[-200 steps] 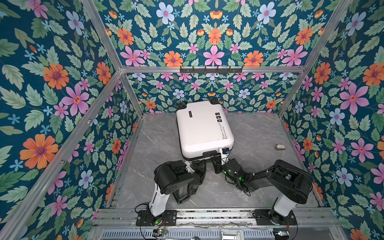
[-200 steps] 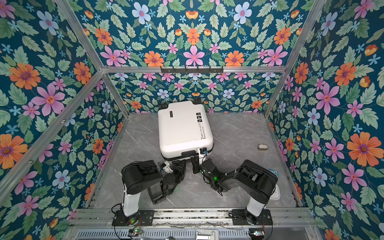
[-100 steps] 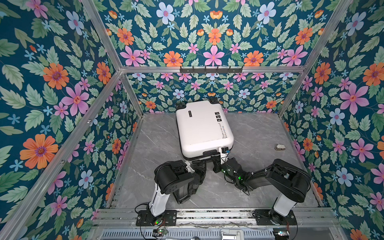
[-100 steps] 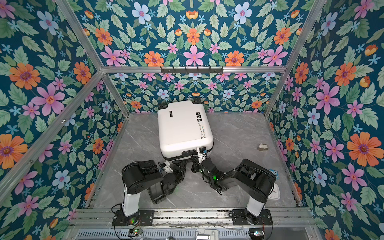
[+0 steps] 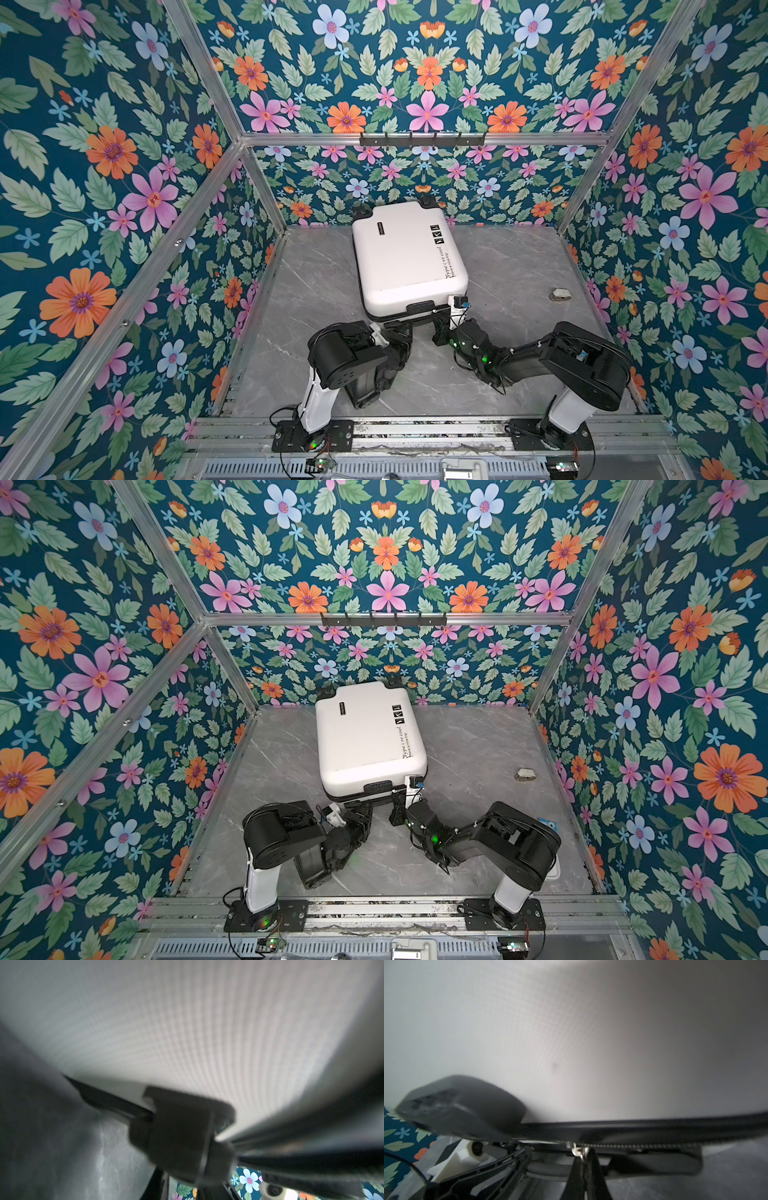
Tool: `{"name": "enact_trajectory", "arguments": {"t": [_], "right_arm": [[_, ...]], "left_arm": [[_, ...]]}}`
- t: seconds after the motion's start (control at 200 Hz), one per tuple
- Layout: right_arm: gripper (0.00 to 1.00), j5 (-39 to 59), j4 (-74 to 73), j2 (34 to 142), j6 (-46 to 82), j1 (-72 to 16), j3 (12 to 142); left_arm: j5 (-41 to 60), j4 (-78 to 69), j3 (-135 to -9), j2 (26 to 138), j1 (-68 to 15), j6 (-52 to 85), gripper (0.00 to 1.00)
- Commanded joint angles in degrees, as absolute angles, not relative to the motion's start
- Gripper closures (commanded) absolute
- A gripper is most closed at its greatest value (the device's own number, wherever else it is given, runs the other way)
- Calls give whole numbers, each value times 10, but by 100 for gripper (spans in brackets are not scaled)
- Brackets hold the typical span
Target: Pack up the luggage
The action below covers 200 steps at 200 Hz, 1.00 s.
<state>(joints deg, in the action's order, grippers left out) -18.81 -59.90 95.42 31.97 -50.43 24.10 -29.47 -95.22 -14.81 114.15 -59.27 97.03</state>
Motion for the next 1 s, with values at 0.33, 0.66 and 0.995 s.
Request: {"name": "enact_trajectory", "arguments": {"t": [0.33, 0.66, 0.995], "right_arm": [[100, -279, -562, 908, 358, -484, 200], [100, -242, -536, 873, 350, -436, 185], [100, -209, -506, 842, 334, -400, 174]], "left_arm": [[-296, -961, -136, 1137, -592, 966, 100], [-303, -961, -118, 1126, -593, 961, 100], [-306, -960, -98, 1116, -593, 959, 100]]}}
